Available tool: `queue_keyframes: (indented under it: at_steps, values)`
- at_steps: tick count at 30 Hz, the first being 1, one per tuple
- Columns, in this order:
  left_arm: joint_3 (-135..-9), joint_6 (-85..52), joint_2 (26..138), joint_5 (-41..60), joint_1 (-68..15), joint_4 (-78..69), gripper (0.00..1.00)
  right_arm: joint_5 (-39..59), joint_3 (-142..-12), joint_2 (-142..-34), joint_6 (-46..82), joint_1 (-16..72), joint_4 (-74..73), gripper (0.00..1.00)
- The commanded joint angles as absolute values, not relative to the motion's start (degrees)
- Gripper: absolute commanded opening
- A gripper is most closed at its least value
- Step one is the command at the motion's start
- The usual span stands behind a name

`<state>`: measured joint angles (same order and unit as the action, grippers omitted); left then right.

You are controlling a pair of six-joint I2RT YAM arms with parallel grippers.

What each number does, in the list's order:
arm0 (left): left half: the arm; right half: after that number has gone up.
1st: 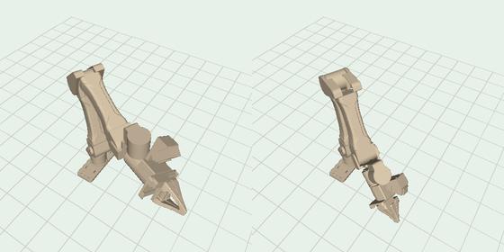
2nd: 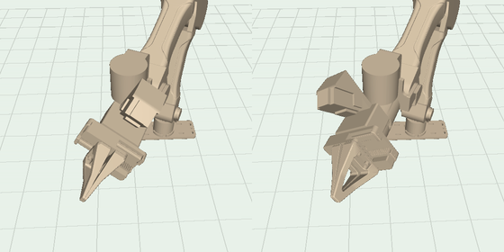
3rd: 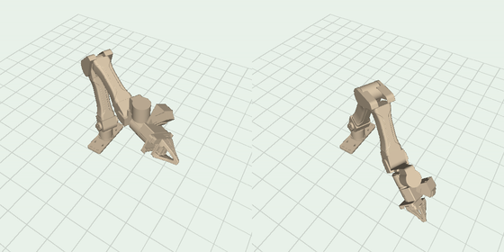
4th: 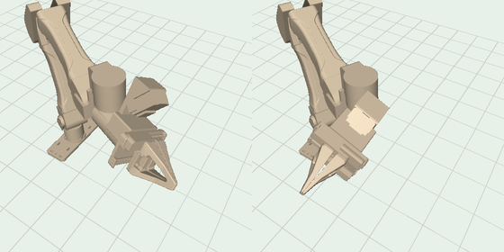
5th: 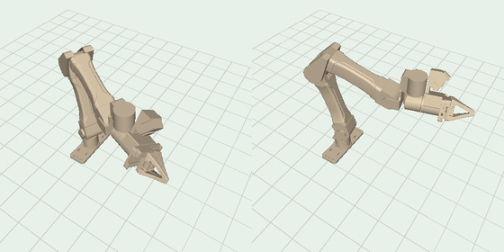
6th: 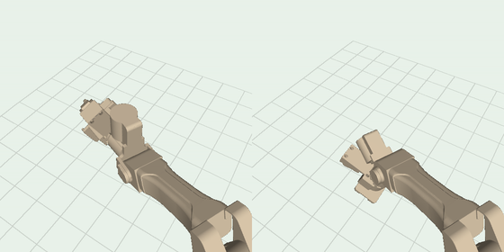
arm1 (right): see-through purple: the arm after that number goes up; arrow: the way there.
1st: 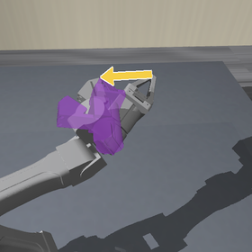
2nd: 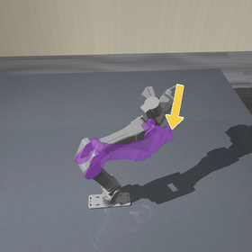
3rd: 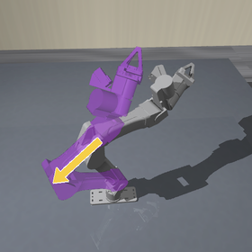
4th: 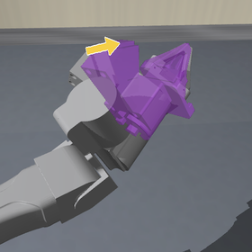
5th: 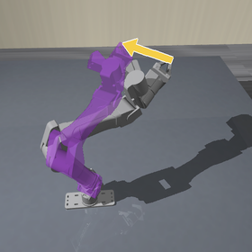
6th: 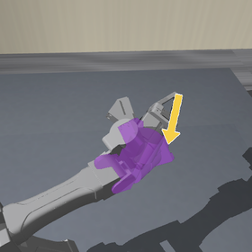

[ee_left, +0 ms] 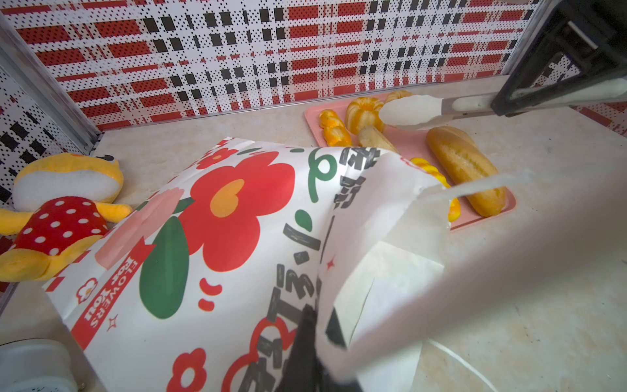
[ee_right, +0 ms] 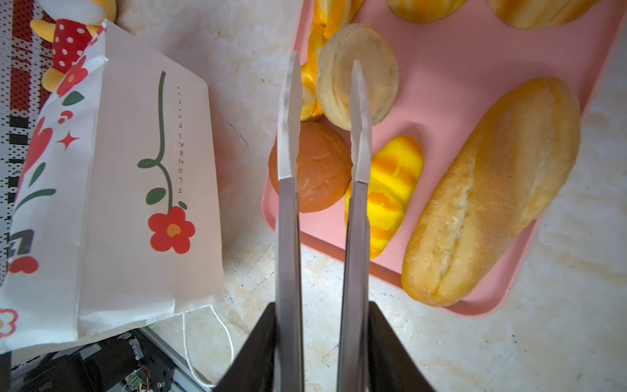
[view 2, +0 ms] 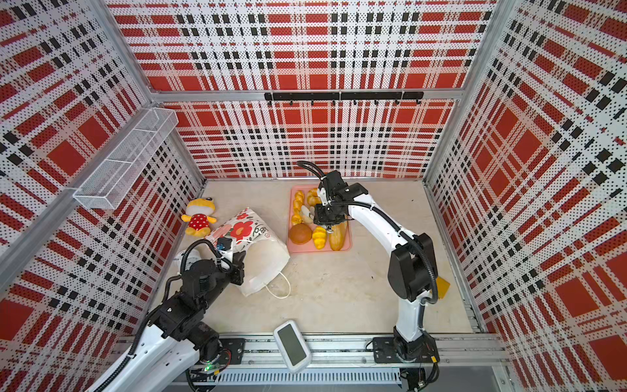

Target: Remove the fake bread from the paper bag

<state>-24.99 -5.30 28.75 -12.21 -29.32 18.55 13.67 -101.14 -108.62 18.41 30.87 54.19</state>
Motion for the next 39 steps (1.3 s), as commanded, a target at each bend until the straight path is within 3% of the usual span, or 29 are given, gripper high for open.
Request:
queue_keyframes:
  at_steps: [1,10,19,27,31,37,39]
  values:
    - [-25.2,-5.9,28.6,-12.1,-29.7,18.0,0.00,13.8,-103.7,-111.4,16.3,31.3,54.7,0.40]
    - [-25.2,-5.7,28.6,-12.7,-29.8,18.4,0.00,12.4,-107.9,-116.0,15.1,32.1,56.9,0.38]
    - [-25.4,-5.4,28.7,-12.9,-29.8,18.8,0.00,13.4,-103.3,-112.8,16.3,31.1,53.2,0.13]
    - [-25.4,-5.5,28.4,-13.2,-30.0,18.9,0.00,21.5,-93.8,-106.8,20.5,25.5,44.7,0.03]
    - [-25.4,-5.4,28.5,-13.4,-30.1,18.9,0.00,21.9,-93.5,-105.6,19.9,25.1,45.3,0.06]
    - [-25.5,-5.3,28.8,-13.2,-30.1,18.8,0.00,22.1,-95.9,-104.9,19.3,26.3,47.2,0.29]
    - [-25.4,-5.3,28.7,-13.3,-30.1,18.8,0.00,20.8,-97.4,-105.3,18.8,27.3,48.5,0.32]
